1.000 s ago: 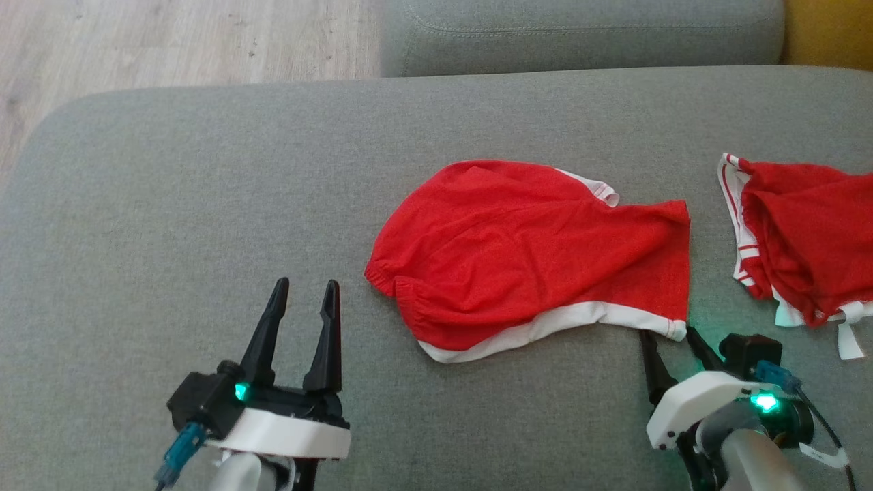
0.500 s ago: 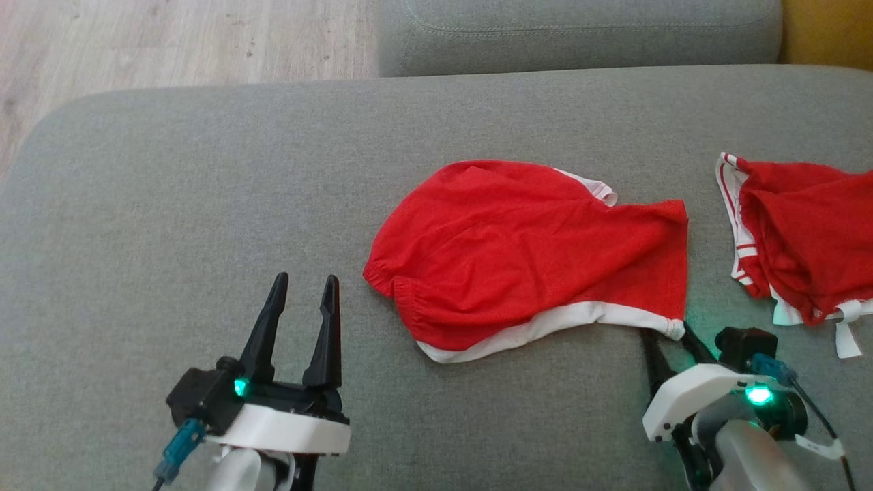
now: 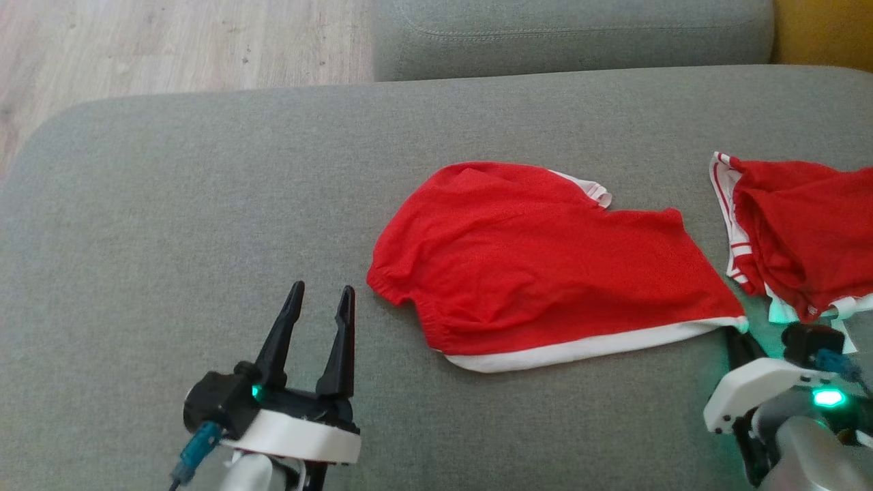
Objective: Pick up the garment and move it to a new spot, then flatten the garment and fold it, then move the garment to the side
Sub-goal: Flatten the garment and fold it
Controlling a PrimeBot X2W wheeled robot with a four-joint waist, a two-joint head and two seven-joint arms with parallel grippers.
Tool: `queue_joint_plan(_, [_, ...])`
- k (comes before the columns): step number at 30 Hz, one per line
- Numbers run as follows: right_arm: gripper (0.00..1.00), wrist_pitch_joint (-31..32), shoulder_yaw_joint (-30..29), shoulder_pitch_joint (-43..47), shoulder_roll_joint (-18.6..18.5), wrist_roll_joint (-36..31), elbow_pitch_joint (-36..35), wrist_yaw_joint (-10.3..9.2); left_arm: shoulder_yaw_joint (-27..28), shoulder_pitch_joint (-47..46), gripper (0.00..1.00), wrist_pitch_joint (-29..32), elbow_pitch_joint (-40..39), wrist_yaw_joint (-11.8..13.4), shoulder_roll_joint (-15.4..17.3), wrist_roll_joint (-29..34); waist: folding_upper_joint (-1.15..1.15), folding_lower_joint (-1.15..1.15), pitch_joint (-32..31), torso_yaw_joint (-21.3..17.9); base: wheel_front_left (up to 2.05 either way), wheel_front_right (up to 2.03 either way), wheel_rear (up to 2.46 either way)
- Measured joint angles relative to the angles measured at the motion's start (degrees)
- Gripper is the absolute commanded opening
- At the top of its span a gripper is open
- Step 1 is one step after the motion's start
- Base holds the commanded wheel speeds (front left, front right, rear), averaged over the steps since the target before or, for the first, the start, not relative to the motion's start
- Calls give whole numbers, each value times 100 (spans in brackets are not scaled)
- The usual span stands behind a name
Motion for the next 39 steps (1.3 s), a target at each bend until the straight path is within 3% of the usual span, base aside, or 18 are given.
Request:
queue_joint_plan(4, [0, 68, -133, -106, -35, -109, 15, 0, -300, -2, 100, 0, 93, 0, 56, 112, 0, 0, 6, -19, 0, 0, 0])
queue_joint_plan(9, [0, 118, -178, -198, 1, -212, -2, 0, -1625, -21, 100, 1, 754, 0, 392, -29, 0, 0, -4, -70, 0, 0, 0])
queue_joint_plan(14, [0, 144, -110, -210, 122, -240, -75, 0, -2249, -439, 100, 2, 1677, 0, 548, -314, 0, 0, 19, -173, 0, 0, 0])
queue_joint_plan(22, [0, 244, 75, -272, 146, -269, -240, 0, -2585, -1248, 100, 1, 2480, 0, 394, -611, 0, 0, 193, -381, 0, 0, 0])
queue_joint_plan(27, [0, 250, 172, -472, 148, -237, -330, 0, -2965, -1535, 100, 2, 2657, 0, 349, -901, 0, 0, 352, -485, 0, 0, 0])
queue_joint_plan(39, [0, 300, 223, -488, 152, -219, -449, 0, -3295, -1907, 100, -1, 3106, 0, 328, -1123, 0, 0, 503, -582, 0, 0, 0])
